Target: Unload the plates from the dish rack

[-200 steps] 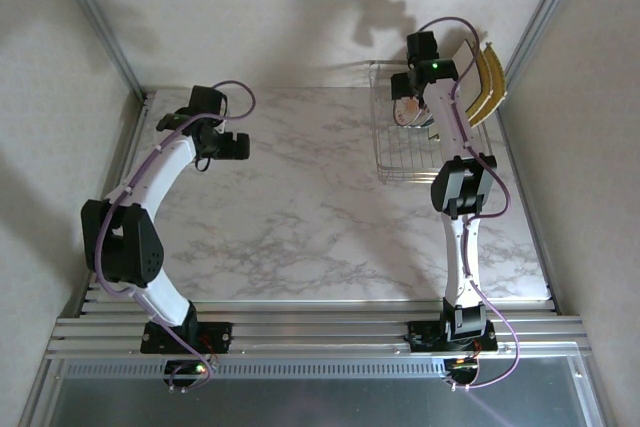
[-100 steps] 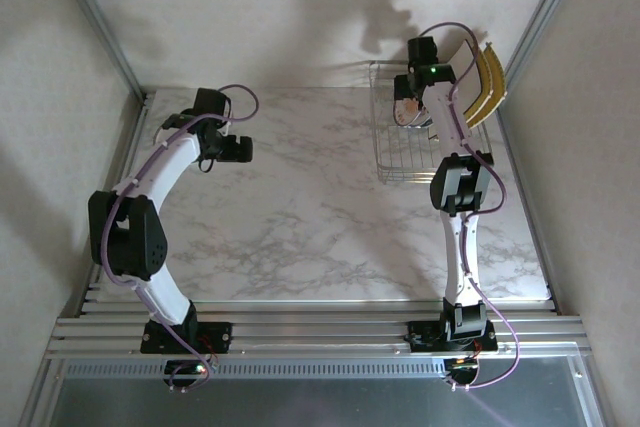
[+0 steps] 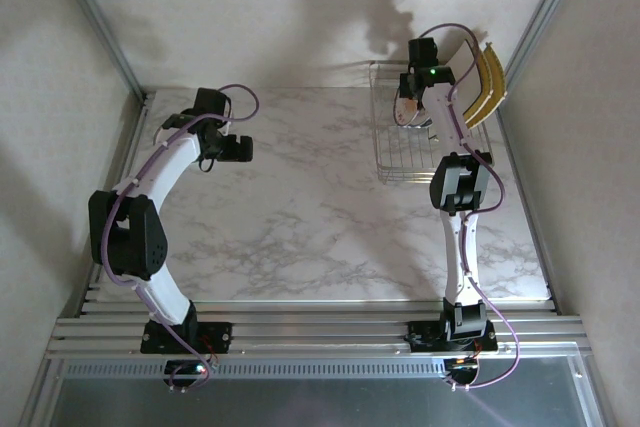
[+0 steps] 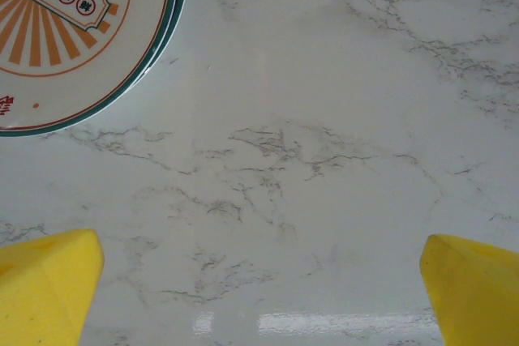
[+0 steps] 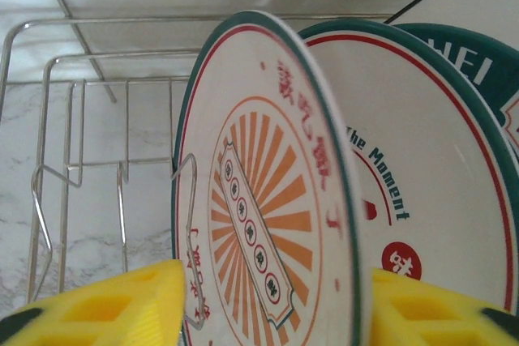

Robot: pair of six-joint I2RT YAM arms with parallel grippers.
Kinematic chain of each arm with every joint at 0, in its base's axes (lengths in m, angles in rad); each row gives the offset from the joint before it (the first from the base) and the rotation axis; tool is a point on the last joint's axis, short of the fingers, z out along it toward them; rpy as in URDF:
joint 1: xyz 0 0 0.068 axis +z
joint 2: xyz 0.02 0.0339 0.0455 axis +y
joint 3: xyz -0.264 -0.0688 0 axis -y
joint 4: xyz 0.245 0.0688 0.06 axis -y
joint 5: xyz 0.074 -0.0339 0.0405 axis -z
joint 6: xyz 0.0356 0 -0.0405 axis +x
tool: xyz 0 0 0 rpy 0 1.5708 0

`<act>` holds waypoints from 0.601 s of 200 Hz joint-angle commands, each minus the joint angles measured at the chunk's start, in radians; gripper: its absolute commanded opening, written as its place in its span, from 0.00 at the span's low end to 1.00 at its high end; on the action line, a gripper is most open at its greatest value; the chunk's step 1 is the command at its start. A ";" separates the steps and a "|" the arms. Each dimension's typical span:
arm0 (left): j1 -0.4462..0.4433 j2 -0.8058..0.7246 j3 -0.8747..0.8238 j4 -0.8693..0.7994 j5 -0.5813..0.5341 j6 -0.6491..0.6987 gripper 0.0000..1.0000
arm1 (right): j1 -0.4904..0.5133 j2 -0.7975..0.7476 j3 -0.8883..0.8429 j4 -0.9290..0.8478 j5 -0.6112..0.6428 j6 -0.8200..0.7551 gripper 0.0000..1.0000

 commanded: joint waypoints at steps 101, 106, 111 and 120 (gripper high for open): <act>-0.017 0.008 0.022 -0.004 -0.004 0.028 1.00 | -0.002 -0.004 -0.037 0.020 -0.030 0.023 0.13; -0.016 0.008 0.021 -0.004 -0.004 0.028 1.00 | -0.002 -0.006 -0.041 0.022 -0.029 0.023 0.12; -0.018 0.008 0.022 -0.004 -0.004 0.028 0.99 | -0.001 -0.009 -0.044 0.022 -0.029 0.023 0.10; -0.019 0.009 0.021 -0.004 -0.004 0.027 1.00 | 0.000 -0.014 -0.051 0.022 -0.029 0.023 0.08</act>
